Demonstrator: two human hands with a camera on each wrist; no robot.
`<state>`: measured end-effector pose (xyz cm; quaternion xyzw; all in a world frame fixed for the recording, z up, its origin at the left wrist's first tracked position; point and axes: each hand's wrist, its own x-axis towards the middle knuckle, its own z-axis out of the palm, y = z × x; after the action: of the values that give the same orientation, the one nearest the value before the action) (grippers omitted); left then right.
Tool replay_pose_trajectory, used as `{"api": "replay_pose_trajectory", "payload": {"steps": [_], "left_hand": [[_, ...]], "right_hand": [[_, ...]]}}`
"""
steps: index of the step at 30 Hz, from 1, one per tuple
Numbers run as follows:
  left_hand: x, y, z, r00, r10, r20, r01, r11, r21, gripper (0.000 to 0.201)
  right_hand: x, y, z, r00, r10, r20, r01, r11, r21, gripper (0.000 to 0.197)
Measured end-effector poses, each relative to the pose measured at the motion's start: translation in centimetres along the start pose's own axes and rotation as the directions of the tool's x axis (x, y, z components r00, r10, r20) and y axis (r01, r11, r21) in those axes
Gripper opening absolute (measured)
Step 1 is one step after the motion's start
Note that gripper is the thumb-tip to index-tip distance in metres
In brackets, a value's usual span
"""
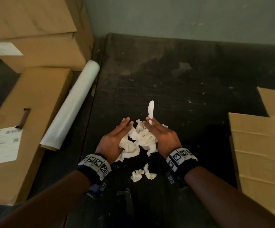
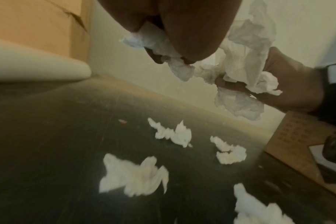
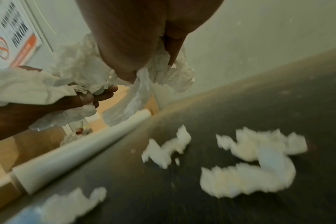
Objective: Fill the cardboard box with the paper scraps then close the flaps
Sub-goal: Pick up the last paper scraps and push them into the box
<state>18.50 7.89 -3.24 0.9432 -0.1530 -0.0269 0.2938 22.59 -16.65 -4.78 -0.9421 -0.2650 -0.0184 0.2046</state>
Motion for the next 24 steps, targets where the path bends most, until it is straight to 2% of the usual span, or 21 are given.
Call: {"api": "replay_pose_trajectory", "payload": {"steps": [4,8,13,19,24], "left_hand": [[-0.1,3.3,-2.3,0.998,0.054,-0.044,-0.053,0.998,0.028,0.112],[0.5,7.8,-4.6,0.989,0.104,-0.107,-0.097,0.993,0.071,0.113],[2.6,14.5,-5.8,0.963,0.217,-0.159,-0.2,0.973,0.116,0.107],[5.8,24.3,-3.7,0.918,0.345,-0.195,-0.334,0.938,0.09,0.098],[8.7,33.0,0.6,0.894,0.41,-0.182,-0.413,0.91,0.024,0.083]], "right_hand": [[-0.8,-1.5,-4.0,0.987,-0.053,-0.154,0.048,0.998,-0.037,0.093],[-1.8,-1.7,-8.8,0.969,-0.05,-0.24,0.027,0.995,-0.098,0.096],[-4.7,-0.6,-16.5,0.934,-0.04,-0.355,-0.019,0.986,-0.163,0.087],[-10.4,3.4,-24.9,0.9,-0.011,-0.435,-0.094,0.971,-0.221,0.076],[-17.1,8.9,-30.1,0.87,0.035,-0.492,-0.19,0.944,-0.269,0.071]]}}
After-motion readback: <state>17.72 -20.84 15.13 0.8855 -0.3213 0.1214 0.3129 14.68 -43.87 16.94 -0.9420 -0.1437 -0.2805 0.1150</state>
